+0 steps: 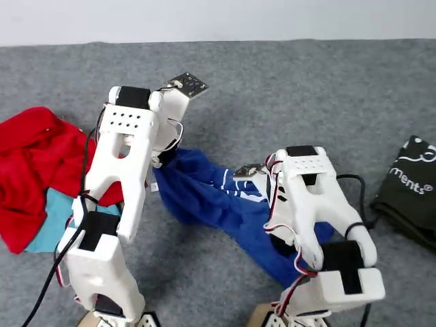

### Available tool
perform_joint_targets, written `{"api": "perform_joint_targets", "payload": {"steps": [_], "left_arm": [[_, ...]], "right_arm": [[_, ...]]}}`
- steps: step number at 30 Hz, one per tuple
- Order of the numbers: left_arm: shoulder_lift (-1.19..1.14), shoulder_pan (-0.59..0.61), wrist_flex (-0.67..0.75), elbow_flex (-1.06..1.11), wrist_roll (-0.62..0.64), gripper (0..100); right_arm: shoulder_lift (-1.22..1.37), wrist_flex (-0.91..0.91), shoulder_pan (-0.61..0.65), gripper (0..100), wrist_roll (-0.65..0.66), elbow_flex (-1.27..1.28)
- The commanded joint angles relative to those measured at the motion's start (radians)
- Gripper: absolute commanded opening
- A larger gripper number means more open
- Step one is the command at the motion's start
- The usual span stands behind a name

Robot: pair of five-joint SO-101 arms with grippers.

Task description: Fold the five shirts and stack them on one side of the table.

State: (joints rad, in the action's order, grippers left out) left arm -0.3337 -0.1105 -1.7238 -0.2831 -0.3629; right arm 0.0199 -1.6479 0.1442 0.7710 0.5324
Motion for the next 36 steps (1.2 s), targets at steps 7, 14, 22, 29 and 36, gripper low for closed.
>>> {"api": "perform_joint_targets", "payload": {"steps": [7,14,22,29,36], "left_arm": [[0.012,0.011,-0.003,-0.038,0.008,0],[0.006,0.040,0.026,-0.038,0.006,0],[0.005,0.038,0.028,-0.038,0.008,0],[0.006,0.044,0.026,-0.038,0.005,0],[0.012,0.044,0.023,-0.038,0.003,0]], "right_arm": [[-0.030,0.045,0.148,23.5,0.002,0.043],[0.131,0.211,0.196,29.6,-0.072,0.044],[0.418,0.127,0.200,35.9,-0.178,-0.198],[0.573,0.025,0.202,22.3,-0.180,-0.414],[0.596,0.036,0.196,2.0,-0.183,-0.446]]}}
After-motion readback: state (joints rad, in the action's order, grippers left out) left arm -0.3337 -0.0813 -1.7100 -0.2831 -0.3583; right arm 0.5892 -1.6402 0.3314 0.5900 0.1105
